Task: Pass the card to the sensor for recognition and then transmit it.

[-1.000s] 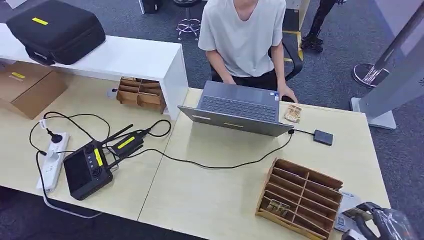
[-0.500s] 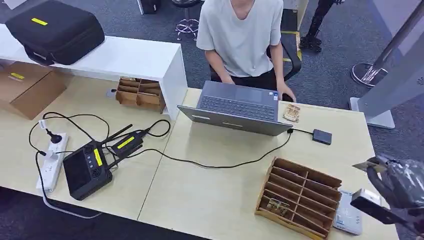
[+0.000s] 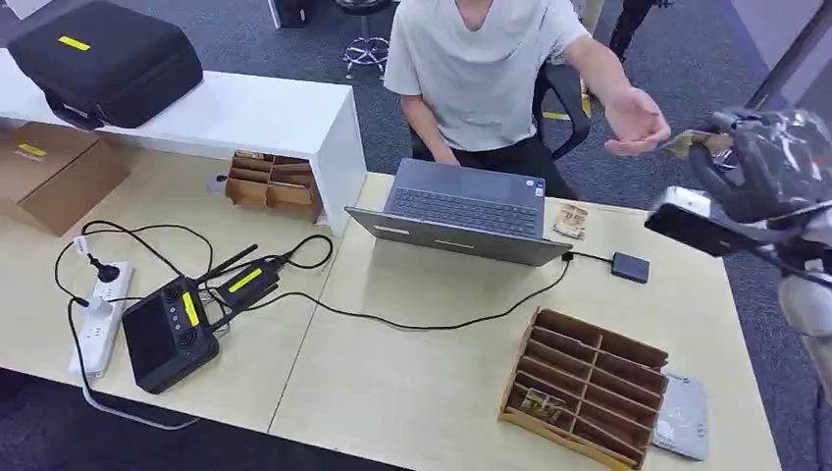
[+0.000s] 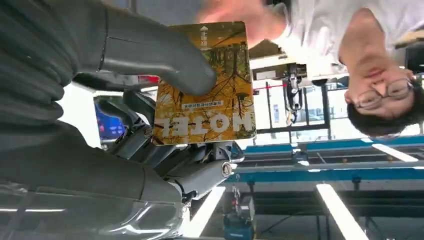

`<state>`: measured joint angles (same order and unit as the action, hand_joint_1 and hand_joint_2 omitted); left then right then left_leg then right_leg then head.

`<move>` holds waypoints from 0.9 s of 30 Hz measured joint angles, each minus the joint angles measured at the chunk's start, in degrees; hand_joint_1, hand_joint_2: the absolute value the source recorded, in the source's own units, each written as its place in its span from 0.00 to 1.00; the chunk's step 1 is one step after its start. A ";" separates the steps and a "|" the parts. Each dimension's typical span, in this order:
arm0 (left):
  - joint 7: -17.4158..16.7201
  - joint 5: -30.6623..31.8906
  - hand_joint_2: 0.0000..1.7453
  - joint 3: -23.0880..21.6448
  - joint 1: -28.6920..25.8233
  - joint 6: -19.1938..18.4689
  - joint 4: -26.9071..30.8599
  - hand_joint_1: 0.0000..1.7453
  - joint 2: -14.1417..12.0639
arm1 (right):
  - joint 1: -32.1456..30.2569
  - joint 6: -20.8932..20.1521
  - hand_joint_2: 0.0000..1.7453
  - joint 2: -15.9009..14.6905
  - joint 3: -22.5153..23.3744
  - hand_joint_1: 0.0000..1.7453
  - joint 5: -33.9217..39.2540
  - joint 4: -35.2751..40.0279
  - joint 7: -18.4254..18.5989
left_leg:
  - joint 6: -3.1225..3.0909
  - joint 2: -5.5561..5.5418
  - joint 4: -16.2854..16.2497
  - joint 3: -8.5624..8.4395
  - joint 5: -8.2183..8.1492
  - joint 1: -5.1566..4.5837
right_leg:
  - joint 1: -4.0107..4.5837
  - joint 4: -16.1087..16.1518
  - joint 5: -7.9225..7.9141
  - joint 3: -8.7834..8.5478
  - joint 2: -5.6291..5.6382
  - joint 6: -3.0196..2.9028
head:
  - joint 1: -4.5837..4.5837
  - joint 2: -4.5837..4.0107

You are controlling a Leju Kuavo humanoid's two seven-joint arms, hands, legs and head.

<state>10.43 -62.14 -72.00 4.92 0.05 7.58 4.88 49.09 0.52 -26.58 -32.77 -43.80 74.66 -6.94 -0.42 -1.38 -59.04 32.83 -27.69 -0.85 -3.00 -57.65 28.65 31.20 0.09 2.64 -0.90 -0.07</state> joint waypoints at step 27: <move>-1.53 3.06 1.00 -0.46 0.62 -2.36 0.00 0.00 -0.70 | 12.49 3.79 1.00 27.06 -15.03 0.00 -1.16 -27.71 6.74 | 0.13 -0.38 -0.03 0.13 0.09 0.01 | -0.01 -0.06 0.02 0.07 -0.37 -0.02 | 0.02 0.00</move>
<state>8.90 -59.08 -72.46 5.54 -2.32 7.58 4.17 61.58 4.31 0.48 -47.80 -44.96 46.95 -0.20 -0.28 -1.76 -59.07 32.95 -27.60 -0.84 -3.01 -57.72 28.67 31.27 -0.27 2.62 -0.87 -0.07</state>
